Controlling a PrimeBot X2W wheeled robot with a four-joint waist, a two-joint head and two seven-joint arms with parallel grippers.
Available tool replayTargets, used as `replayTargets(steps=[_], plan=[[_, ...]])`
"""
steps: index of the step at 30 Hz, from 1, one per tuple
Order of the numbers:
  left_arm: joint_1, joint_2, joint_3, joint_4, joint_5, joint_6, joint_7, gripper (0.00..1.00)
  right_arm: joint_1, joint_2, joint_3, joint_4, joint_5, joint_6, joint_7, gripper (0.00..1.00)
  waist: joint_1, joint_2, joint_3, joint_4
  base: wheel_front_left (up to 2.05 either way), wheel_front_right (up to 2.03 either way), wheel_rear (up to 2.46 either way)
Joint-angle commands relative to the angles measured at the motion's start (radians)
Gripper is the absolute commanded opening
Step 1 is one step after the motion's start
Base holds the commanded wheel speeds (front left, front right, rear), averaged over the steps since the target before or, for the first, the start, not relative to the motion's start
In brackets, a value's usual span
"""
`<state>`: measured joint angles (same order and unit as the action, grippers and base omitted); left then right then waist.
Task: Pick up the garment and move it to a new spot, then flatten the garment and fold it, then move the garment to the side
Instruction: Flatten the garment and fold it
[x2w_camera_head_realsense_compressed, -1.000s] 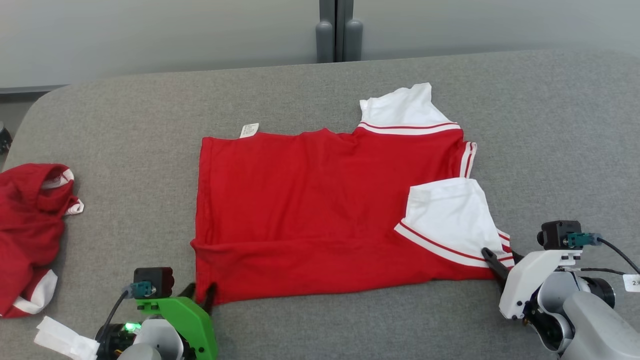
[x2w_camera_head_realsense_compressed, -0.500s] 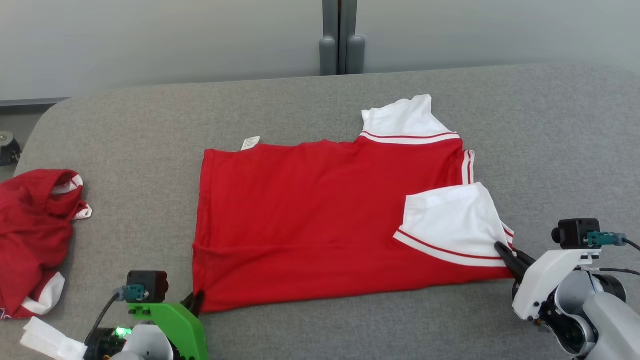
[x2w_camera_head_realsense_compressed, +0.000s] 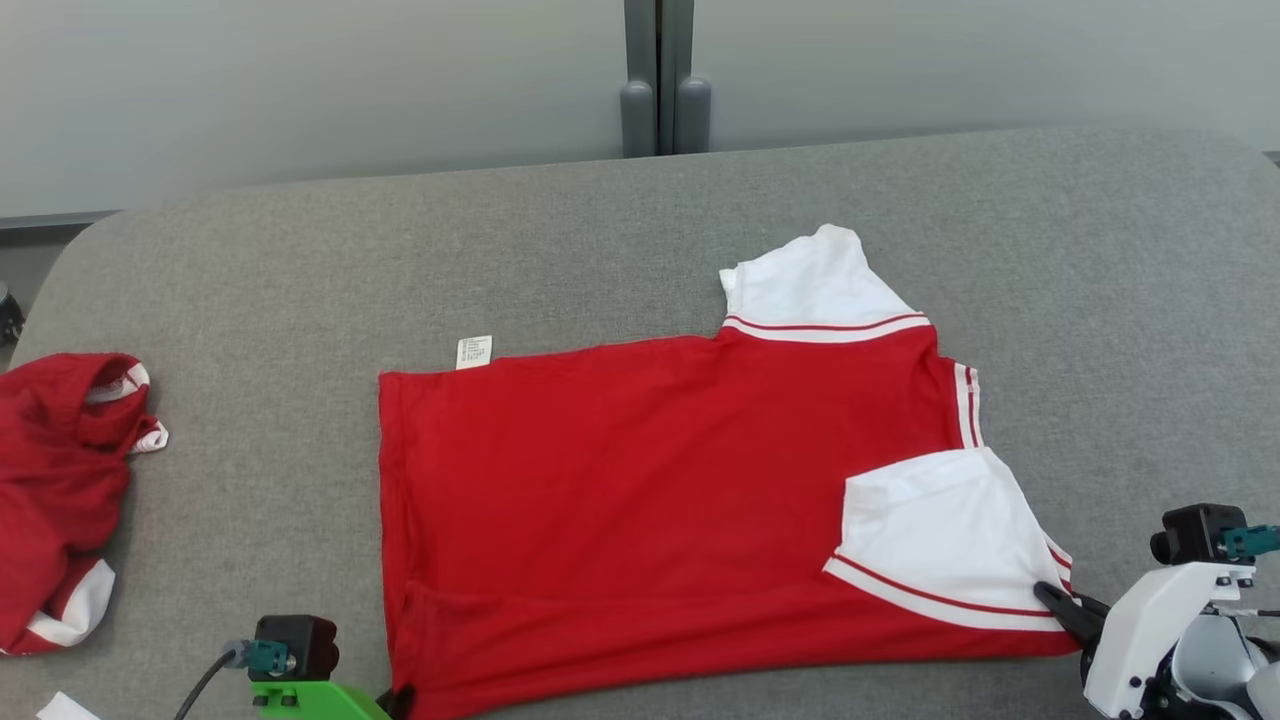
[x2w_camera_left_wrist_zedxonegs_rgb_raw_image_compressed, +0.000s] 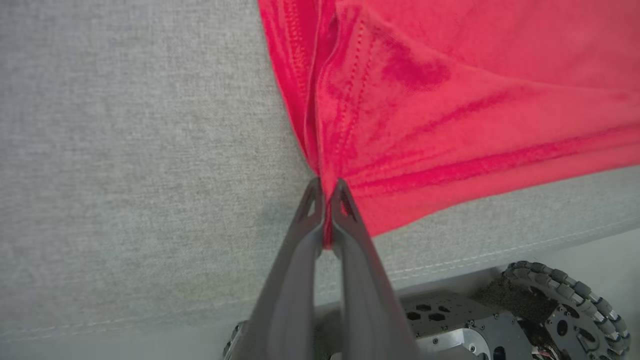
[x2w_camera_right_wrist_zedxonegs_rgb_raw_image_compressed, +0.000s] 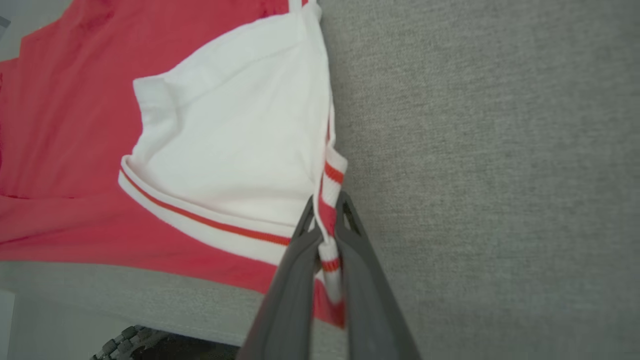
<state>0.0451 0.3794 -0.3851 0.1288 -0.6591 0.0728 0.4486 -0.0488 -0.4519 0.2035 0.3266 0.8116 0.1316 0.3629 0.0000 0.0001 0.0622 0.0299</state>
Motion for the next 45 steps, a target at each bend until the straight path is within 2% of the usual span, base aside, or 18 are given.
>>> replayTargets(steps=[1, 4, 5, 6, 7, 8, 13, 18, 22, 26, 30, 35, 45], plan=[[0.026, 0.017, 0.01, -0.009, -0.007, 0.016, 0.013, 0.0, 0.023, 0.004, -0.025, -0.008, -0.017, -0.002, 0.016, 0.0, 0.0, -0.0001, 0.002, -0.002, 0.0, 0.0, 0.0], [0.048, 0.02, 0.012, -0.032, -0.016, 0.036, 0.037, 0.0, 0.05, 0.032, -0.074, -0.023, -0.053, -0.002, 0.055, 0.0, 0.0, -0.0001, 0.003, -0.005, 0.0, 0.0, 0.0], [0.052, 0.021, 0.011, -0.035, -0.017, 0.038, 0.041, 0.0, 0.053, 0.043, -0.087, -0.029, -0.064, -0.002, 0.062, 0.44, 0.0, -0.0001, 0.004, -0.005, 0.0, 0.0, 0.0], [0.052, 0.023, 0.012, -0.039, -0.014, 0.042, 0.038, 0.33, 0.057, 0.056, -0.101, -0.036, -0.076, -0.002, 0.071, 1.0, 0.0, -0.0001, 0.005, -0.005, 0.0, 0.0, 0.0], [0.051, 0.023, 0.011, -0.041, -0.012, 0.044, 0.038, 0.76, 0.061, 0.066, -0.112, -0.042, -0.087, -0.002, 0.078, 1.0, 0.0, -0.0001, 0.005, -0.005, 0.0, 0.0, 0.0], [0.051, 0.023, 0.009, -0.045, -0.009, 0.046, 0.039, 1.0, 0.067, 0.079, -0.122, -0.049, -0.1, -0.002, 0.087, 1.0, 0.0, -0.0001, 0.004, -0.005, 0.0, 0.0, 0.0], [0.038, 0.034, 0.016, -0.063, 0.002, 0.052, 0.024, 1.0, 0.077, 0.111, -0.168, -0.103, -0.15, -0.002, 0.1, 1.0, 0.0, -0.0001, 0.001, -0.004, 0.0, 0.0, 0.0], [-0.037, 0.063, 0.048, -0.105, 0.017, 0.035, -0.011, 1.0, 0.035, 0.112, -0.216, -0.175, -0.197, -0.002, 0.032, 1.0, 0.0, -0.0001, 0.011, 0.001, 0.0, 0.0, 0.0], [-0.133, 0.084, 0.073, -0.121, 0.017, 0.01, -0.018, 1.0, -0.034, 0.12, -0.224, -0.206, -0.218, -0.001, -0.038, 1.0, 0.0, -0.0001, 0.04, 0.004, 0.0, 0.0, 0.0], [-0.264, 0.097, 0.092, -0.08, 0.007, -0.029, -0.019, 1.0, -0.142, 0.099, -0.204, -0.198, -0.242, -0.001, -0.118, 1.0, 0.0, -0.0001, 0.096, 0.004, 0.0, 0.0, 0.0], [-0.406, 0.095, 0.084, -0.002, -0.005, -0.084, 0.004, 1.0, -0.275, 0.077, -0.158, -0.148, -0.236, -0.001, -0.176, 1.0, 0.0, -0.0001, 0.155, 0.006, 0.0, 0.0, 0.0], [-0.584, 0.077, 0.047, 0.124, -0.035, -0.15, 0.084, 1.0, -0.459, 0.025, -0.035, -0.044, -0.202, -0.001, -0.178, 1.0, 0.0, -0.0001, 0.232, 0.026, 0.0, 0.0, 0.0], [-0.83, 0.032, -0.038, 0.347, -0.081, -0.195, 0.233, 1.0, -0.786, -0.033, 0.2, 0.219, -0.082, -0.001, -0.155, 1.0, 0.0, -0.0001, 0.343, 0.071, 0.0, 0.0, 0.0]])
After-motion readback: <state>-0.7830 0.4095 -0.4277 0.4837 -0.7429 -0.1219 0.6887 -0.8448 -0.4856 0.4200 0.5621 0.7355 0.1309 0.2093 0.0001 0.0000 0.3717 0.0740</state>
